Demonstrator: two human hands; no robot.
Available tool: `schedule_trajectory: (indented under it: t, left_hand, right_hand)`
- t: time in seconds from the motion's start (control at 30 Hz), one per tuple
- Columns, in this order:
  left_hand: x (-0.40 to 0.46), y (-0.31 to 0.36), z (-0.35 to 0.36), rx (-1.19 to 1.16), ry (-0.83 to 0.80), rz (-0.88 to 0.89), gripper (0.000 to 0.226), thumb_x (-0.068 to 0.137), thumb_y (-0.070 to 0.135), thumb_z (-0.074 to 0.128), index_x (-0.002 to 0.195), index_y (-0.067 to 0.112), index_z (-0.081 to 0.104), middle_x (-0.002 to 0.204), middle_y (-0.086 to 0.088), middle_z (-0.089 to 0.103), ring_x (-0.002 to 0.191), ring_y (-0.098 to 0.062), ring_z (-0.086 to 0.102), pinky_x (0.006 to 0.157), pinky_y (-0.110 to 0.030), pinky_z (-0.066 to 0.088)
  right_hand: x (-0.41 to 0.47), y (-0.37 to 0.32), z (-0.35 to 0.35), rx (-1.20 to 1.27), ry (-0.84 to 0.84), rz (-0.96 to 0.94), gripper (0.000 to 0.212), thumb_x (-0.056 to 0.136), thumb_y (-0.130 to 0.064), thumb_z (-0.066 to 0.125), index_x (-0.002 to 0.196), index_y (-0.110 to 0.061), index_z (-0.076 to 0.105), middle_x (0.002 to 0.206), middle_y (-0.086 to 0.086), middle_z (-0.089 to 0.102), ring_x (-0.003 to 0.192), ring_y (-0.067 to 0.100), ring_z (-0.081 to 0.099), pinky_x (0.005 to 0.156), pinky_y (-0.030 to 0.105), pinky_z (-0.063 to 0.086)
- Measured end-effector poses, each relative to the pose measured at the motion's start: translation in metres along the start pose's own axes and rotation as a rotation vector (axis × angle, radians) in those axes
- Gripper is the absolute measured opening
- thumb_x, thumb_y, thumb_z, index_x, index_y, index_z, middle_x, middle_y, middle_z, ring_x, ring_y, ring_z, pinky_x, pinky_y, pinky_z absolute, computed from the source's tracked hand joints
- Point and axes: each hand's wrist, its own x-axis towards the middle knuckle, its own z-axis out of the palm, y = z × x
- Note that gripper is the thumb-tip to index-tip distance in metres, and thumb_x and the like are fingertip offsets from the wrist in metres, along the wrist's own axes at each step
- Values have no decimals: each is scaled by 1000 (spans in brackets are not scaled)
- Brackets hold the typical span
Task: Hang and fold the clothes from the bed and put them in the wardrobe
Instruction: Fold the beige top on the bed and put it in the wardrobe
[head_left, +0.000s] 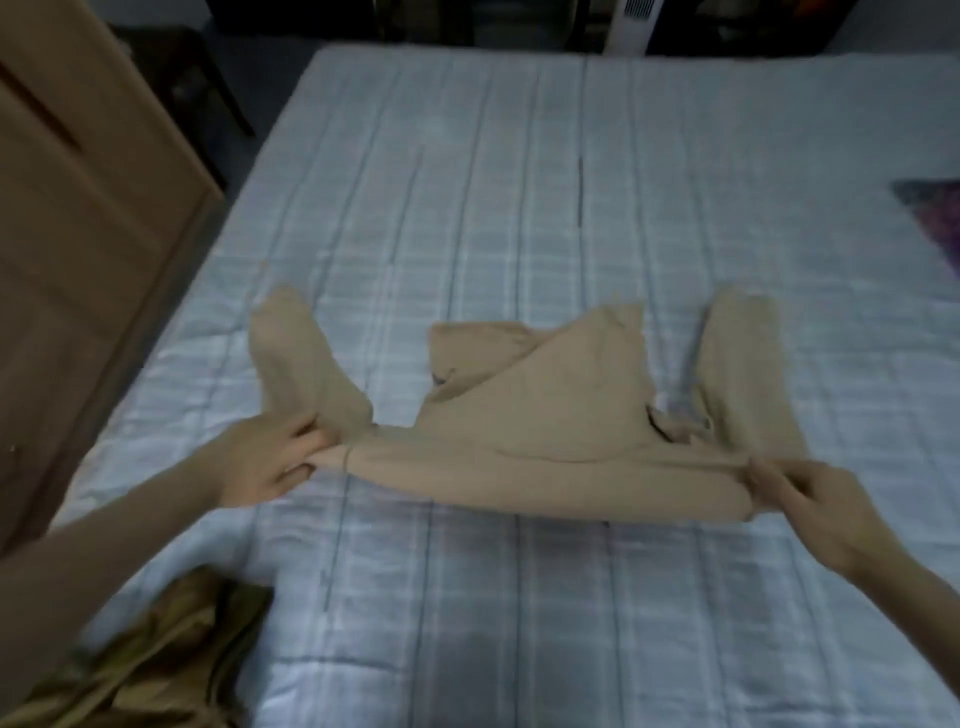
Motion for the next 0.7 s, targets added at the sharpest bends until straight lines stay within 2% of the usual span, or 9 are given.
schedule_trajectory:
  t: [0.1, 0.17, 0.27, 0.33, 0.4, 0.5, 0.57, 0.6, 0.7]
  left_hand:
    - [-55, 44, 85, -46, -81, 12, 40, 81, 31, 48, 120, 23, 54, 99, -2, 45, 79, -16, 50, 56, -24, 45]
    - [-82, 67, 127, -77, -117, -25, 50, 74, 26, 62, 124, 26, 54, 100, -1, 45, 77, -17, 56, 57, -21, 49]
    - [-116, 97, 170, -120, -229, -65, 70, 60, 13, 83, 125, 27, 58, 99, -3, 44, 74, -22, 58, 59, -24, 48]
    - [-133, 108, 181, -91, -276, -79, 74, 61, 14, 85, 128, 28, 58, 99, -2, 45, 76, -23, 57, 57, -26, 47]
    - [-146, 117, 187, -50, -294, -63, 74, 63, 20, 81, 132, 30, 55, 100, -3, 47, 81, -24, 55, 60, -30, 47]
    - [-153, 135, 185, 0, -189, -140, 56, 74, 37, 58, 130, 33, 54, 104, -2, 50, 90, -26, 50, 69, -38, 41]
    - [-147, 155, 180, -41, -80, -269, 50, 76, 45, 50, 125, 32, 55, 107, -3, 53, 94, -27, 51, 74, -40, 35]
    - [-142, 166, 179, -69, -40, -307, 51, 77, 47, 50, 124, 30, 56, 110, -2, 54, 96, -26, 50, 77, -39, 33]
    - [-124, 194, 181, -235, -11, -369, 60, 79, 52, 54, 133, 24, 50, 119, 2, 51, 106, -17, 46, 85, -32, 29]
  right_hand:
    - [-47, 44, 67, -42, -134, 11, 80, 78, -86, 21, 62, -18, 58, 57, 1, 59, 56, 10, 57, 59, 34, 46]
    - [-71, 67, 101, -73, -202, -9, 67, 79, -82, 26, 60, -23, 51, 52, -1, 53, 52, 7, 53, 53, 24, 41]
    - [-100, 96, 135, -155, -264, -40, 42, 82, -72, 44, 68, -34, 53, 53, -8, 52, 52, 2, 52, 49, 16, 37]
    - [-115, 113, 148, -231, -284, -53, 39, 82, -70, 49, 67, -35, 53, 54, -13, 53, 54, -2, 52, 51, 14, 36]
    - [-128, 127, 161, -319, -256, -130, 38, 81, -69, 46, 69, -34, 56, 58, -12, 55, 57, 6, 58, 52, 24, 42]
    - [-142, 128, 181, -474, -163, -151, 43, 75, -61, 43, 82, -24, 64, 74, -3, 60, 68, 29, 64, 55, 37, 45]
    - [-145, 113, 193, -453, -105, -108, 46, 72, -56, 46, 92, -19, 63, 86, 5, 59, 76, 33, 59, 61, 38, 45]
    - [-146, 103, 199, -408, -78, -147, 46, 71, -53, 49, 96, -17, 62, 91, 7, 58, 78, 34, 57, 63, 39, 46]
    - [-151, 73, 219, -299, -81, -260, 43, 72, -43, 61, 107, -18, 59, 95, 3, 62, 83, 29, 60, 73, 35, 42]
